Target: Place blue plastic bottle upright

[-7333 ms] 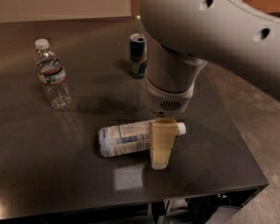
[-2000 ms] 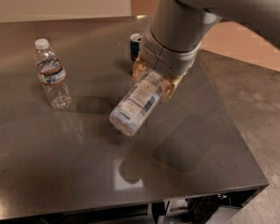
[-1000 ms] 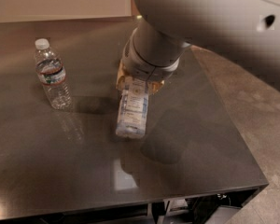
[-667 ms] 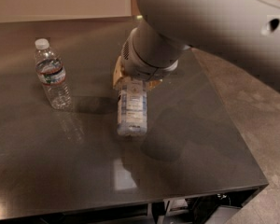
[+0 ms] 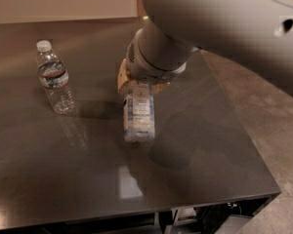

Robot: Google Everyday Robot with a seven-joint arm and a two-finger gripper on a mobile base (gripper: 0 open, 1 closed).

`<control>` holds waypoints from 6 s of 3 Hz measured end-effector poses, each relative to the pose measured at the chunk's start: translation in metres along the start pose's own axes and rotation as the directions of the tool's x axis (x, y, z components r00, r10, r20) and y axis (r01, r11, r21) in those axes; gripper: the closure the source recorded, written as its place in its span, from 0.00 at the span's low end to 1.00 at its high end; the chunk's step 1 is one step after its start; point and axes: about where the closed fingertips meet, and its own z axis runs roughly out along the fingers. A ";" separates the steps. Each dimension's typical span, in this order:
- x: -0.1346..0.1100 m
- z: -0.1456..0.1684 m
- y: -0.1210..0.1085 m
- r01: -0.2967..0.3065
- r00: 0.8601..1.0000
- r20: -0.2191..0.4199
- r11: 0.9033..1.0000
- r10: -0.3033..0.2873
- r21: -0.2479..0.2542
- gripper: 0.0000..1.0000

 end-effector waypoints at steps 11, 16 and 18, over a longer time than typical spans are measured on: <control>0.031 -0.018 -0.044 0.702 0.690 -0.490 0.659 -0.534 0.271 1.00; 0.007 -0.003 -0.032 0.768 0.538 -0.801 0.543 -0.262 0.338 1.00; -0.010 -0.010 -0.037 0.767 0.548 -0.813 0.506 -0.198 0.394 1.00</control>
Offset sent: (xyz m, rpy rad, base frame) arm 0.0171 0.0122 -0.0022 0.0037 -0.1018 0.1988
